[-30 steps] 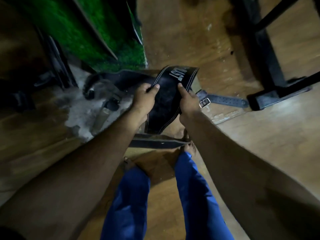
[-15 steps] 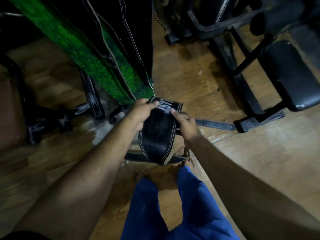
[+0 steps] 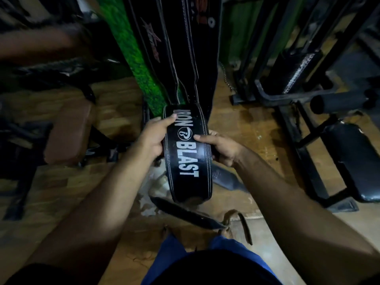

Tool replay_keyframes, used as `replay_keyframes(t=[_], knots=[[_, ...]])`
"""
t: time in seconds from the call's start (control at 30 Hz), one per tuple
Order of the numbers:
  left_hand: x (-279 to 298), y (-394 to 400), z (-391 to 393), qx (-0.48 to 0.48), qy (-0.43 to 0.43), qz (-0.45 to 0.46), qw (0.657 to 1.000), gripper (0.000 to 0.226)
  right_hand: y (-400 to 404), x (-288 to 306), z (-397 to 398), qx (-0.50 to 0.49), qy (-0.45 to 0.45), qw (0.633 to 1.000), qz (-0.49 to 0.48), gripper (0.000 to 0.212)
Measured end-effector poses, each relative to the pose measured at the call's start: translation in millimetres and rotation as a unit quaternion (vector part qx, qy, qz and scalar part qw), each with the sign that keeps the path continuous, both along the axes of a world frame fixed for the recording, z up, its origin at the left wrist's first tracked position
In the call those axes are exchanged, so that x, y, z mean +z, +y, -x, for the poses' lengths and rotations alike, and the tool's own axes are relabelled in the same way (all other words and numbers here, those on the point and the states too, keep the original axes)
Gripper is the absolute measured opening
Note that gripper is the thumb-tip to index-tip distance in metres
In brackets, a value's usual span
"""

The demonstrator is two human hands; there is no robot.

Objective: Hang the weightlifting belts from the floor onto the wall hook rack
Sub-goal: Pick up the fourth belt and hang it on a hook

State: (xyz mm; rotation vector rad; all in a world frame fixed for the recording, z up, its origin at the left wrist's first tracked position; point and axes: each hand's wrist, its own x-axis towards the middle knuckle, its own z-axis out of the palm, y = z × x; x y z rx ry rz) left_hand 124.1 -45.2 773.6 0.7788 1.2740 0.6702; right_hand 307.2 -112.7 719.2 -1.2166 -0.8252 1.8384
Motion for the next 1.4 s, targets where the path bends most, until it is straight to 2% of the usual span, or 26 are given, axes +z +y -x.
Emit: replay_keyframes(t=[0.07,0.1,0.17,0.27,0.37,0.43,0.53,0.67,0.73,0.8,0.83,0.93,0.97,1.07,1.13,1.17,1.27,1.3,1.37,1.4], knots=[[16,-2,1,0.013,0.013,-0.068,0.997,0.05,10,25,-1,0.0,-0.003,1.0,-0.007,0.059],[23,-6,3,0.003,0.011,-0.099,0.995,0.042,17,39,-2,-0.021,0.008,1.0,-0.009,0.062],[37,-23,7,-0.045,0.007,-0.165,0.985,0.02,32,70,-1,-0.085,0.03,0.995,-0.032,0.054],[52,-32,24,-0.079,0.001,-0.194,0.978,0.022,54,108,10,-0.125,0.005,0.988,-0.088,0.034],[78,-9,43,-0.026,-0.069,-0.171,0.982,0.042,63,131,28,-0.057,-0.038,0.986,-0.149,0.022],[100,16,50,0.01,-0.107,-0.184,0.977,0.034,66,139,43,-0.012,-0.062,0.983,-0.172,0.025],[129,45,51,0.035,-0.086,-0.243,0.966,0.012,75,153,63,-0.025,-0.074,0.982,-0.174,0.037],[142,53,65,-0.03,-0.093,-0.339,0.936,0.02,105,193,76,-0.12,-0.034,0.979,-0.158,0.052],[140,54,77,-0.095,-0.076,-0.368,0.922,0.028,122,214,80,-0.161,-0.036,0.973,-0.159,0.043],[140,63,92,-0.134,-0.065,-0.362,0.92,0.024,133,226,90,-0.174,-0.071,0.963,-0.195,0.021],[146,67,101,-0.142,-0.088,-0.332,0.929,0.016,136,229,97,-0.162,-0.086,0.959,-0.214,0.008],[168,88,116,-0.122,-0.177,-0.183,0.959,0.057,139,228,118,-0.115,-0.103,0.951,-0.269,0.004],[177,96,117,-0.086,-0.182,-0.16,0.966,0.059,139,227,124,-0.102,-0.103,0.95,-0.278,0.006],[193,109,110,0.019,-0.111,-0.156,0.981,0.029,140,218,132,-0.043,-0.126,0.953,-0.271,0.028],[196,114,106,0.023,-0.064,-0.228,0.971,0.015,138,219,132,-0.019,-0.136,0.961,-0.241,0.021],[198,114,107,0.015,-0.06,-0.272,0.96,0.012,139,223,132,-0.015,-0.134,0.967,-0.218,0.024],[202,101,115,-0.064,-0.074,-0.398,0.912,0.018,152,243,133,-0.042,-0.089,0.982,-0.163,0.056],[201,95,118,-0.094,-0.062,-0.417,0.902,0.019,157,251,134,-0.061,-0.063,0.982,-0.164,0.058],[192,90,123,-0.147,-0.022,-0.42,0.895,0.02,163,268,137,-0.125,-0.018,0.973,-0.192,0.037],[187,92,126,-0.156,-0.008,-0.407,0.9,0.015,166,273,136,-0.148,-0.032,0.964,-0.22,0.021]])
